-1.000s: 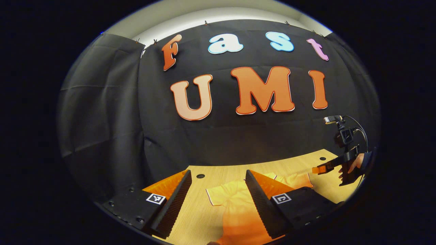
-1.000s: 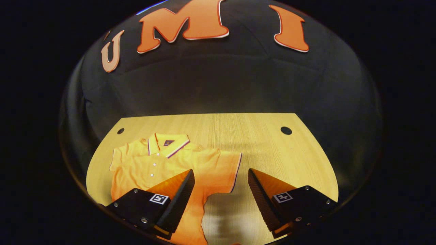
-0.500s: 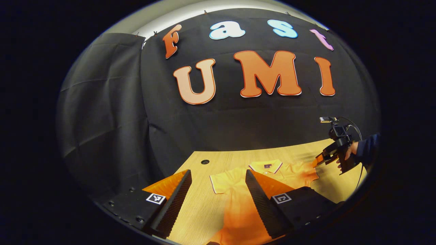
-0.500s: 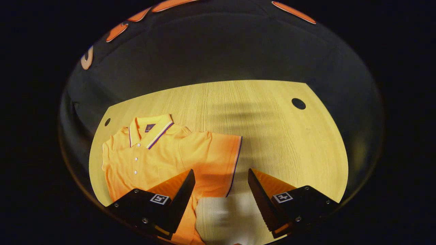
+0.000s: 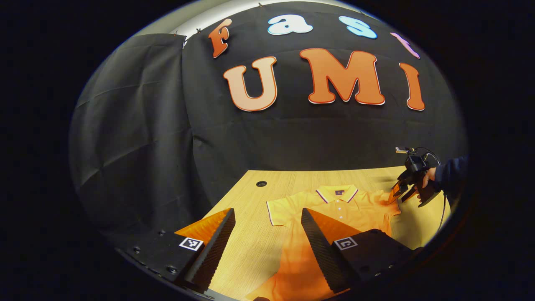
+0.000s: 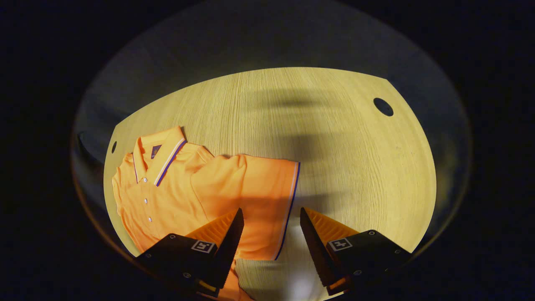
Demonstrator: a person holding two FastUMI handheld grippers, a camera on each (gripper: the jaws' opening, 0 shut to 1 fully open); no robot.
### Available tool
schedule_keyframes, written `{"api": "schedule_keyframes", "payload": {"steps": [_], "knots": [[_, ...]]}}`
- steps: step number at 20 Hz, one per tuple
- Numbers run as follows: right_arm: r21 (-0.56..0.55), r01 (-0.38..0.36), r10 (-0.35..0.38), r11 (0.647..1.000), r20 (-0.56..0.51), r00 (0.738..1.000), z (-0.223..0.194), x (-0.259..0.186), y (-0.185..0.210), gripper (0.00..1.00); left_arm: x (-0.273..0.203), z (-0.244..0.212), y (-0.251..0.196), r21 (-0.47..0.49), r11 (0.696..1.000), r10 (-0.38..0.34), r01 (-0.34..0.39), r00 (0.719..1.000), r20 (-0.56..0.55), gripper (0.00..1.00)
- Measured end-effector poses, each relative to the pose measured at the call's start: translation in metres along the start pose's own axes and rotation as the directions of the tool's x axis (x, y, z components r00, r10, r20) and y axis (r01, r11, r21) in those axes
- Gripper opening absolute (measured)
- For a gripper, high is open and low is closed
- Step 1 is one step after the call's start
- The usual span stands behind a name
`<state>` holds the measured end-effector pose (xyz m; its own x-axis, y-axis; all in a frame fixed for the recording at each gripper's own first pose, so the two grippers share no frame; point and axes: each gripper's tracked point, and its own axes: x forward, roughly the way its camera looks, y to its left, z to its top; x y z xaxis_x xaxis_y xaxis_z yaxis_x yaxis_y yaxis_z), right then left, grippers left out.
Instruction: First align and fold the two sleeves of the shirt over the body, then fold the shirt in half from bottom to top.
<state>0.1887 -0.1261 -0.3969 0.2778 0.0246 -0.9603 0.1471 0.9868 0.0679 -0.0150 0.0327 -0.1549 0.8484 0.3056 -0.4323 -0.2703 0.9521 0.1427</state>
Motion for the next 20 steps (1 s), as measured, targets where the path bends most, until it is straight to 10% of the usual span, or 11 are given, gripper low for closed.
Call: {"api": "schedule_keyframes", "payload": {"steps": [4,7,9,20], "knots": [[-0.022,0.059,-0.059,0.998,0.017,0.998,0.005,0.007,-0.009,0.62,0.003,-0.005,0.001,-0.005,1.000,0.013,-0.013,1.000,-0.017,0.98],[-0.015,0.036,-0.035,0.999,0.029,0.999,0.008,0.007,-0.004,0.19,0.006,-0.009,-0.002,-0.012,1.000,0.010,-0.011,1.000,-0.029,0.98],[0.046,-0.037,0.037,0.998,-0.006,0.999,0.006,0.004,0.006,0.10,0.007,-0.010,-0.004,-0.014,1.000,0.003,-0.004,0.999,-0.033,0.98],[-0.041,-0.225,0.229,0.973,0.117,0.966,0.041,-0.051,0.081,0.08,0.022,-0.014,0.005,-0.026,1.000,0.004,-0.006,0.998,-0.069,0.98]]}}
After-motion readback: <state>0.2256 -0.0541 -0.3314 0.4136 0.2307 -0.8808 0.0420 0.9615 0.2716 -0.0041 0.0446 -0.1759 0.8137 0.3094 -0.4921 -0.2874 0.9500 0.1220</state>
